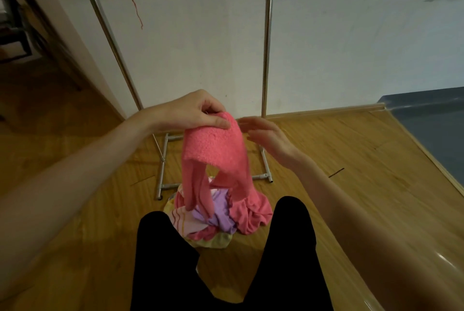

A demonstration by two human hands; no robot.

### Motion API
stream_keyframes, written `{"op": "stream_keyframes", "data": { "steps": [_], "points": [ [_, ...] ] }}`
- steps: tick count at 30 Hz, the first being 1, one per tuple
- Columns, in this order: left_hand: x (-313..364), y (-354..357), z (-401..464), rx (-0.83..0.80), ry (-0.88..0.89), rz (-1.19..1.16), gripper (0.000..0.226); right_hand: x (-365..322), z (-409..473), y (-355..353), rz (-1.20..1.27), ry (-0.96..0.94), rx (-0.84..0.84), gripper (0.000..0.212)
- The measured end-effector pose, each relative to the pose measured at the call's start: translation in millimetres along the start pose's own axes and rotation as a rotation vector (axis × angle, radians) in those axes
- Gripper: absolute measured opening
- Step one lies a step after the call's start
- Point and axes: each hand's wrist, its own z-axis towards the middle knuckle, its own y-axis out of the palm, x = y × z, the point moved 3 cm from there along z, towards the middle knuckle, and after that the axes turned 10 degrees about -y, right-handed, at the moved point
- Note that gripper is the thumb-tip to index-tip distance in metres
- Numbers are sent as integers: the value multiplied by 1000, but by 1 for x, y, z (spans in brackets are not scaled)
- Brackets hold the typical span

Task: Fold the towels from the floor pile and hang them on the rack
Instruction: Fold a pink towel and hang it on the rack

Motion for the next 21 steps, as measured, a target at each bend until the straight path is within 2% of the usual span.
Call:
{"op": "stream_keyframes", "data": {
  "steps": [2,4,6,11,13,15,18,21],
  "points": [
    [-1,-1,2,10,-11,22,7,-15,1,9,250,10,-97,58],
    [-2,-3,3,17,-20,46,10,-25,2,16,297,3,-197,64],
    [-3,-3,2,20,-34,46,12,-27,6,16,236,-7,-269,58],
    [-2,-1,3,25,-34,12,7,-34,7,5,-8,-62,-344,26],
    [-4,0,4,40,-40,6,19,-40,7,-2,-40,-82,-361,18],
    [-7,2,4,55,-38,-30,27,-46,7,-12,-39,-110,-368,13],
    [-15,6,5,94,-47,-120,21,-53,5,-38,-84,-136,-325,7],
    [-26,7,3,103,-48,-154,17,-50,-3,-69,-69,-86,-173,9]
  ]
}}
